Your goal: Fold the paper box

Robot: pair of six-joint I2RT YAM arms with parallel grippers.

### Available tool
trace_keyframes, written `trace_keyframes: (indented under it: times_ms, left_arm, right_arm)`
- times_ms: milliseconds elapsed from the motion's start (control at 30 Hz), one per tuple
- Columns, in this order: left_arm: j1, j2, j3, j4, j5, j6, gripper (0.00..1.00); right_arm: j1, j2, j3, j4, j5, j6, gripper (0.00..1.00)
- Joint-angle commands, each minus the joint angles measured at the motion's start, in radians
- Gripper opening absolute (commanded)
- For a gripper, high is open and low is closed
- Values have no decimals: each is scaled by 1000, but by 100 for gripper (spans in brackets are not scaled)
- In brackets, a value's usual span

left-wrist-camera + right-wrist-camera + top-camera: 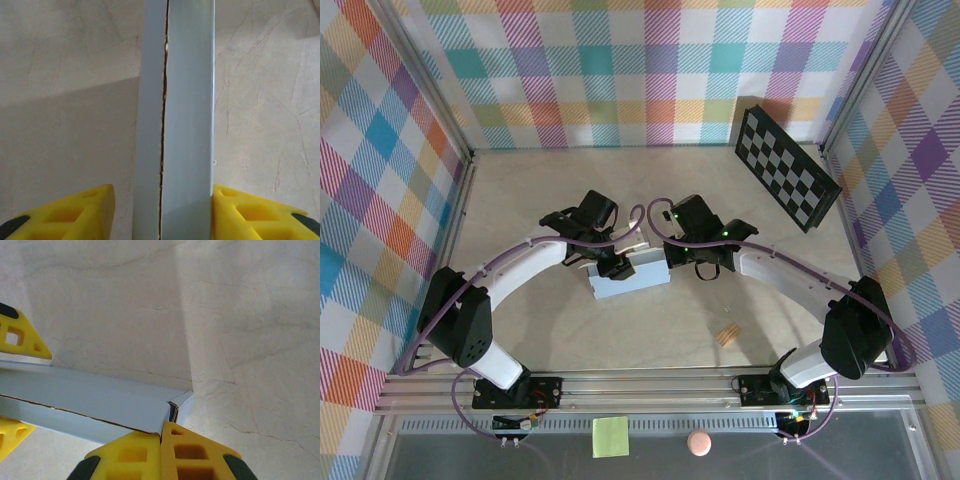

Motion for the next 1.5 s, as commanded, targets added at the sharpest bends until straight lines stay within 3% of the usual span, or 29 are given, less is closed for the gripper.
trace_keyframes:
  times_ms: [0, 267, 433, 733, 1000, 1467]
  left_arm:
    - [-11, -63, 3, 64, -28, -69, 54]
    - [-11, -177, -6, 117, -139, -281, 59]
    - [-11, -307, -62, 108, -333, -510, 61]
    - [-11, -510, -160, -80, -440, -878, 61]
    - [-11, -527, -242, -178, -307, -935, 58]
    - [-11, -498, -245, -158, -341, -911, 49]
  right_arm:
    - [13, 7, -20, -18, 11, -10, 6]
    - [15, 1, -19, -27, 31, -5, 7]
    - [16, 7, -13, -27, 29, -1, 7]
    - [24, 12, -7, -32, 32, 1, 7]
    - [26, 9, -3, -36, 35, 6, 8]
    - [33, 16, 0, -40, 29, 10, 8]
